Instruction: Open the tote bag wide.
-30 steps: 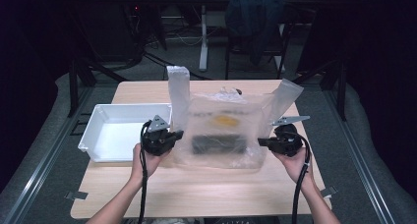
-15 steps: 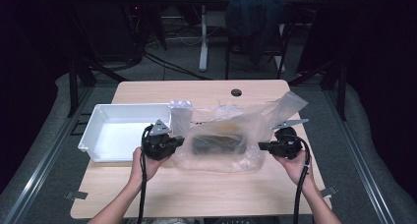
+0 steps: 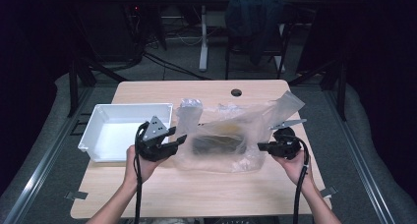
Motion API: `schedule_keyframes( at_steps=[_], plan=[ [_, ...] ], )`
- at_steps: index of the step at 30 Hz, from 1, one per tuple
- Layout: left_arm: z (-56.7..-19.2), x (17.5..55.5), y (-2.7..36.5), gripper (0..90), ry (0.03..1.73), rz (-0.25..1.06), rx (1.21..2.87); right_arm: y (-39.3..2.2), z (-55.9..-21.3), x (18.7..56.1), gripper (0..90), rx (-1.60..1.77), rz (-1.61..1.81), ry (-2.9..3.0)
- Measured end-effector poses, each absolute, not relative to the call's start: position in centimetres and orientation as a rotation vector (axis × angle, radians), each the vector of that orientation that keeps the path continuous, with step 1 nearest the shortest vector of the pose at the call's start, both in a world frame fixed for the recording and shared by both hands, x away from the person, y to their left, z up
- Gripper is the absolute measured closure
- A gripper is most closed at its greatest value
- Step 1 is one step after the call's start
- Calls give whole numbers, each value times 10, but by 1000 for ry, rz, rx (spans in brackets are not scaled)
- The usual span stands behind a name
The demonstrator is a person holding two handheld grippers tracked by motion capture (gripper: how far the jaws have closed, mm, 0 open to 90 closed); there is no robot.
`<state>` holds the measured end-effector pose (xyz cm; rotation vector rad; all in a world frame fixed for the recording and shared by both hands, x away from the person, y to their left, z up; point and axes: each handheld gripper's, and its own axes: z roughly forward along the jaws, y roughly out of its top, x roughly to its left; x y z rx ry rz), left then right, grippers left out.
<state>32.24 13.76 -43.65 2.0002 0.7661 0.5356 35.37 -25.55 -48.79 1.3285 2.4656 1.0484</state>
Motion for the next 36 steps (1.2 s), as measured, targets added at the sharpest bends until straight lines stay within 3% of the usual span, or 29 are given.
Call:
schedule_keyframes(
  at_steps=[2,3,7,18,22,24,30,32,34,36],
  plan=[
    [-441,331,134,753,762,527,2004,-253,-489,354,900,1328,1097,2452],
    [-443,333,132,753,761,524,2005,-253,-489,354,900,1328,1097,2452],
    [-455,344,130,896,784,481,2005,-254,-487,354,900,1318,1049,2470],
    [-469,353,136,899,847,440,2012,-254,-490,355,890,1338,1086,2455],
    [-472,352,135,899,840,432,2025,-258,-486,353,818,1321,1061,2447],
    [-472,351,135,899,835,429,2026,-260,-483,350,712,1317,1114,2433],
    [-474,352,135,899,834,427,2032,-260,-467,342,591,1231,1173,2354],
    [-475,352,136,899,835,426,2036,-258,-458,338,654,1174,1192,2298],
    [-476,352,136,899,844,423,2040,-253,-453,336,815,1141,1211,2273],
    [-477,352,137,899,841,420,2057,-250,-453,338,897,1131,1214,2278]
  ],
)
